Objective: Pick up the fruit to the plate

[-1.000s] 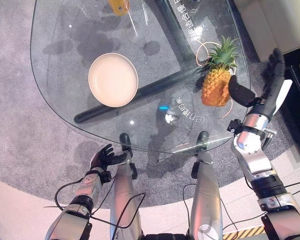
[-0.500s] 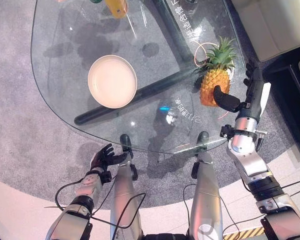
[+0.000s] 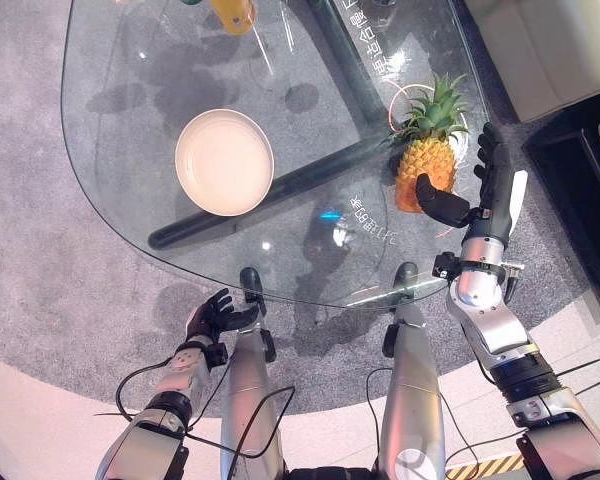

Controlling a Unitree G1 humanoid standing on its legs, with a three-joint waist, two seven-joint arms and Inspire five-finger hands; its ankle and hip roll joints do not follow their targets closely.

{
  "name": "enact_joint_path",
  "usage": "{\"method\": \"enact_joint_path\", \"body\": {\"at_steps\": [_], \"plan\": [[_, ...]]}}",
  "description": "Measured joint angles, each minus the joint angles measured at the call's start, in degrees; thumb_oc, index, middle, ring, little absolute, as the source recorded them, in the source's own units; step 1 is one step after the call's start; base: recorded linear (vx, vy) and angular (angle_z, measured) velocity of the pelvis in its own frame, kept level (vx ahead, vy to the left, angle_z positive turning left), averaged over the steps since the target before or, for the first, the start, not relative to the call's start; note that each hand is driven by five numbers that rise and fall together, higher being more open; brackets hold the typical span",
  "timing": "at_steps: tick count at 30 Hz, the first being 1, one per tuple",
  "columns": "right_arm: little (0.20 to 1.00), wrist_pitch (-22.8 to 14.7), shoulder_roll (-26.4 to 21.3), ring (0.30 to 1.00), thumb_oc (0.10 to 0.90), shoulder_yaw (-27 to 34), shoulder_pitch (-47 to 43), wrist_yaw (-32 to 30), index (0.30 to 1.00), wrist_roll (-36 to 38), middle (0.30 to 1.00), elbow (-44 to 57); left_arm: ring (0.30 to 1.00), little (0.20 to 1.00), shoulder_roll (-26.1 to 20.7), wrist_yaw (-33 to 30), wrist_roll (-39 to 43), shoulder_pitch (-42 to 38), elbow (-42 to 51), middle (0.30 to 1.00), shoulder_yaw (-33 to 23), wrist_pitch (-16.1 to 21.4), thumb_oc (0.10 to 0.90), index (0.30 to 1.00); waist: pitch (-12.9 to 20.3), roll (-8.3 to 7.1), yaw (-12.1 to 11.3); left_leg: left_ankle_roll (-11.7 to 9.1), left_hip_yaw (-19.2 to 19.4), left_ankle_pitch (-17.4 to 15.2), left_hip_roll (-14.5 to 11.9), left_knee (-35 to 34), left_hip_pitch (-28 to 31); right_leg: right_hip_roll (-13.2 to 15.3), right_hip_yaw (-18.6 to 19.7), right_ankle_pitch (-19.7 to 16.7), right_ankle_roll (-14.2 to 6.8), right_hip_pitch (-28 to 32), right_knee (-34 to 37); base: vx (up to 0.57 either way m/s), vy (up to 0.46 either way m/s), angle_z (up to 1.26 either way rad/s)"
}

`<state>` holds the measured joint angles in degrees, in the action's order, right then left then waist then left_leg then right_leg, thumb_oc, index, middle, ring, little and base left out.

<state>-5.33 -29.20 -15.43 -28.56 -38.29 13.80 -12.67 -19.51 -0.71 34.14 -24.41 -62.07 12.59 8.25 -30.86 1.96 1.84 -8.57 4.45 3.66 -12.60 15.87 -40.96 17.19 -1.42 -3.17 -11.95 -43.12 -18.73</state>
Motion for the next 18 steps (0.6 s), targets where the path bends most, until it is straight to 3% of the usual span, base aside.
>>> {"method": "enact_joint_path", "body": {"at_steps": [18], "plan": [[0.900,3.98,0.34,0.900,0.800,-1.93,-3.02,4.51,0.900,3.04,0.900,-2.15,0.900,0.900,0.07,-0.02,-0.03,-0.01,0.22,0.900,0.11,-0.24,0.800,0.900,0.01,0.04,-1.51,0.07,-0.06,0.71,0.47,-0.91,0.14,0.47,-0.43,0.02,-0.03,0.02,-0.11,0.00,-0.001,0.01]]}}
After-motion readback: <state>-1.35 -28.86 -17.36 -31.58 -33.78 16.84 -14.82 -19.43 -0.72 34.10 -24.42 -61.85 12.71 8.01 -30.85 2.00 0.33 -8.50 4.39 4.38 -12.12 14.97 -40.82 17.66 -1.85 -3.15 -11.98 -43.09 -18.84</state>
